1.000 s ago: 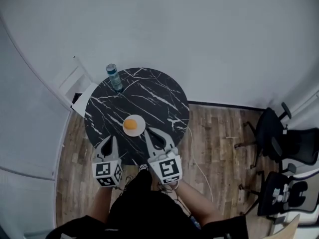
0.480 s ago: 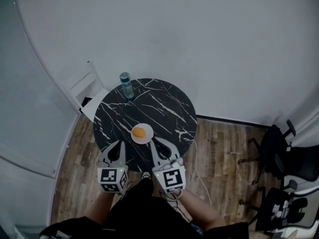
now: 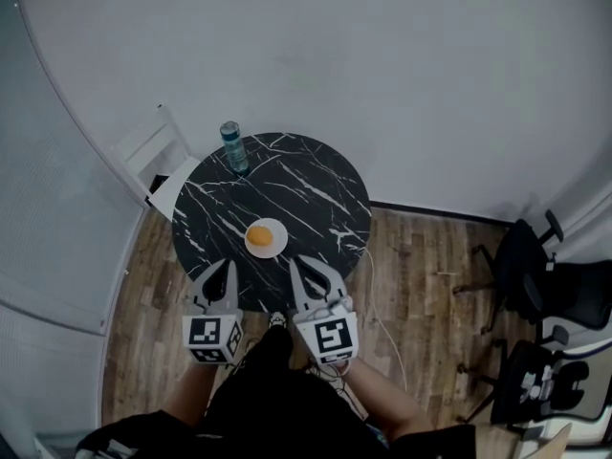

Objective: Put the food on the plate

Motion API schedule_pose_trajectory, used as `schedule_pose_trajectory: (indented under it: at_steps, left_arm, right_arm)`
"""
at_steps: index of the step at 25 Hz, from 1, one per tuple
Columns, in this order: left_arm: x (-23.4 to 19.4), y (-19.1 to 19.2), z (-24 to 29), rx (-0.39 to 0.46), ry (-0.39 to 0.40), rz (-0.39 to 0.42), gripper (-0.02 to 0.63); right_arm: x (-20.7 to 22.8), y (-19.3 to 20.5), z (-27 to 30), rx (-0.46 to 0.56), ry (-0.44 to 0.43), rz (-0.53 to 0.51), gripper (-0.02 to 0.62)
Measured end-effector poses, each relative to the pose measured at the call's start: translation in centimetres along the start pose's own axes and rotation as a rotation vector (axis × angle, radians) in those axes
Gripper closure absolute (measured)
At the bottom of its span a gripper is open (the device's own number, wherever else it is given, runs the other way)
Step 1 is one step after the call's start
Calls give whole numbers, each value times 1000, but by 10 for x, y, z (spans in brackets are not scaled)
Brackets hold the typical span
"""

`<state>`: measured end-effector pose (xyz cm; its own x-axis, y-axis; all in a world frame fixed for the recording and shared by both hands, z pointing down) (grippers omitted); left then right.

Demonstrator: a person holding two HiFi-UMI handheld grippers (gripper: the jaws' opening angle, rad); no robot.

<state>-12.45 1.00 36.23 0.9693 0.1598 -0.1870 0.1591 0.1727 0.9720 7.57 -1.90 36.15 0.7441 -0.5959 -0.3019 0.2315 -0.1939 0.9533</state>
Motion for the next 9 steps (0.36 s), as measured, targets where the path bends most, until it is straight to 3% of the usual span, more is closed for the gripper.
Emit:
schedule_pose_trajectory:
  at_steps: [9]
  left_arm:
    - [16,8,-8,11,22,17,606]
  right_arm:
    - [2,2,-15,13,27,-8,600]
Point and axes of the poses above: the fingertips, and each gripper's own axes: z forward along the fingers, x to its right, y out of its underside, the point moved 9 cm from there along -z, backward along the fingers, and after that the axes turned 11 degrees about -z, right-handed, at the moved point
